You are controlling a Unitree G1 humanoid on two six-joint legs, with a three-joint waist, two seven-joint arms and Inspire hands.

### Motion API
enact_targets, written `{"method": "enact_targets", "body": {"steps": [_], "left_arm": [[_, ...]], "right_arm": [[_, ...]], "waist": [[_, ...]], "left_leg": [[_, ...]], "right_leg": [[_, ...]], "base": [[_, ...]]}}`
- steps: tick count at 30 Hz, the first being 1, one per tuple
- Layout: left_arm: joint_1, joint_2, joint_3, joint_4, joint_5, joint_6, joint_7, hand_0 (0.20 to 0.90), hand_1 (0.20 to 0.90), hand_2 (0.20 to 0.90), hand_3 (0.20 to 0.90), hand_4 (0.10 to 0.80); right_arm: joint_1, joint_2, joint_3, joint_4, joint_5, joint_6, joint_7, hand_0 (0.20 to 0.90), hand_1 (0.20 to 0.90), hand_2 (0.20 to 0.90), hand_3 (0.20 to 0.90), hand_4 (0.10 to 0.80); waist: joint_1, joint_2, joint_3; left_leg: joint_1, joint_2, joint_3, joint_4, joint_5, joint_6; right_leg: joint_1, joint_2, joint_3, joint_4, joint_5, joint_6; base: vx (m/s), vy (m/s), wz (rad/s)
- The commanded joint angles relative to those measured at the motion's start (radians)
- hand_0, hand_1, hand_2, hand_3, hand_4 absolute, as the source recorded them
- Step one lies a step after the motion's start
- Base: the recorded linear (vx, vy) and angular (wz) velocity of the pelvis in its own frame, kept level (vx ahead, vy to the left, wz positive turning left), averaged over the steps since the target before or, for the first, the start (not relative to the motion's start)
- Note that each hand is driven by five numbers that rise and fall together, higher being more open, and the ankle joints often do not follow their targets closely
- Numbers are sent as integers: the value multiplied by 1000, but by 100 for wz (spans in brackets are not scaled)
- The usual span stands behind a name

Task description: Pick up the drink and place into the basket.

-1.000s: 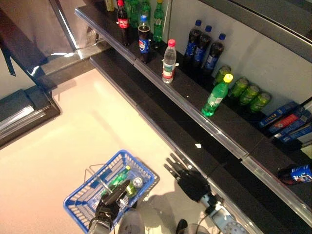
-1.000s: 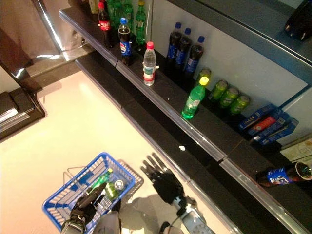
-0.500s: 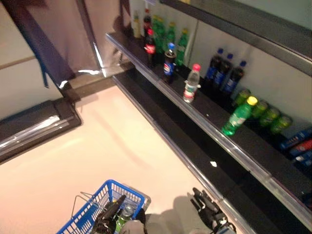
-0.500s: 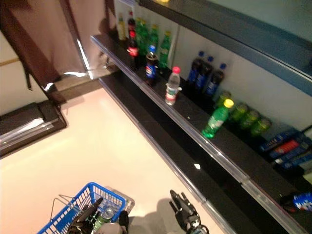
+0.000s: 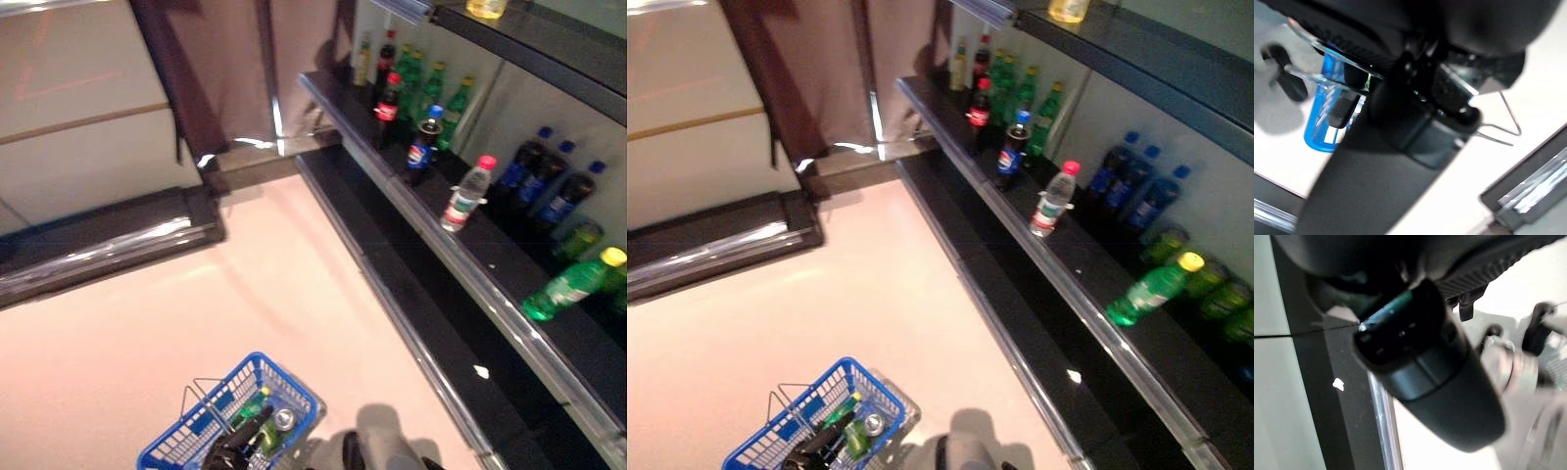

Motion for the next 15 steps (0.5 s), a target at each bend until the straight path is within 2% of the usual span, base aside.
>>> {"method": "enact_targets", "body": {"steps": [1, 3, 4, 5, 6, 8, 10, 11, 12, 13, 14, 15], "left_arm": [[-24, 12, -39, -82, 51, -116, -88, 300, 300, 300, 200, 100], [-23, -5, -34, -82, 37, -128, -89, 300, 300, 300, 200, 100], [-21, -10, -34, -91, 26, -131, -83, 300, 300, 300, 200, 100], [-16, -10, -38, -113, -1, -137, -70, 300, 300, 300, 200, 100], [-13, -4, -44, -135, -33, -136, -60, 300, 300, 300, 200, 100], [-3, 5, -47, -178, -66, -138, -50, 300, 300, 300, 200, 100], [13, 7, -31, -175, -68, -154, -72, 300, 300, 300, 200, 100], [17, 8, -20, -169, -72, -153, -73, 300, 300, 300, 200, 100], [16, 9, -8, -166, -75, -145, -69, 300, 300, 300, 200, 100], [18, 4, 3, -161, -71, -142, -64, 300, 300, 300, 200, 100], [23, -9, 17, -154, -57, -145, -63, 300, 300, 300, 200, 100], [24, -20, 28, -142, -49, -151, -68, 300, 300, 300, 200, 100]], "right_arm": [[-3, -23, 4, 36, -53, -30, -21, 900, 900, 900, 900, 800], [-7, -33, 21, 32, -140, -42, -15, 900, 900, 900, 900, 800], [-10, -40, 38, 23, -162, -44, -18, 900, 900, 900, 900, 800], [-19, -49, 60, 8, -202, -44, -24, 900, 900, 900, 900, 800], [-31, -57, 79, -1, -218, -45, -19, 900, 900, 900, 900, 800], [-66, -65, 104, -9, -242, -38, 3, 900, 900, 900, 900, 800], [-98, -63, 127, -2, -248, -29, 8, 900, 900, 900, 900, 800], [-106, -62, 128, 11, -252, -30, 10, 900, 900, 900, 900, 800], [-110, -61, 125, 22, -256, -33, 11, 900, 900, 900, 900, 800], [-112, -60, 121, 26, -256, -34, 12, 900, 900, 900, 900, 800], [-113, -58, 114, 26, -259, -34, 13, 900, 900, 900, 900, 800], [-115, -56, 106, 27, -263, -35, 14, 900, 900, 900, 900, 800]], "waist": [[-7, -21, -81], [9, -52, -78], [27, -56, -68], [53, -70, -56], [78, -75, -42], [125, -82, -17], [156, -65, -10], [170, -59, -10], [184, -51, -10], [198, -51, -8], [207, -52, -6], [211, -50, -4]], "left_leg": [[10, 8, 40, 388, 209, -166], [-128, -15, 61, 670, 303, -209], [-196, -9, 73, 723, 299, -211], [-301, 3, 82, 750, 284, -198], [-369, 33, 86, 723, 269, -181], [-420, 82, 68, 602, 258, -160], [-405, 164, 42, 285, 270, -158], [-402, 199, 35, 144, 280, -165], [-410, 234, 15, 32, 316, -184], [-413, 249, -17, -47, 340, -197], [-420, 259, -40, -52, 343, -205], [-432, 255, -54, -6, 337, -206]], "right_leg": [[124, 55, 32, -394, 306, -5], [193, 12, 39, -388, 269, -29], [226, 11, 53, -388, 258, -33], [257, 1, 88, -385, 246, -31], [283, -1, 117, -382, 234, -28], [338, 0, 183, -392, 208, -23], [379, 26, 263, -412, 180, -4], [398, 29, 292, -418, 165, 4], [417, 32, 317, -425, 154, 9], [440, 27, 343, -431, 143, 14], [461, 15, 364, -433, 131, 20], [477, 1, 378, -429, 120, 25]], "base": [[334, -81, 66], [436, -98, 114], [482, -34, 91], [396, 36, -3], [415, 92, -71], [402, 189, -124], [499, 344, -120], [543, 400, -112], [529, 386, -107], [483, 368, -93], [421, 367, -71], [382, 424, -62]]}}
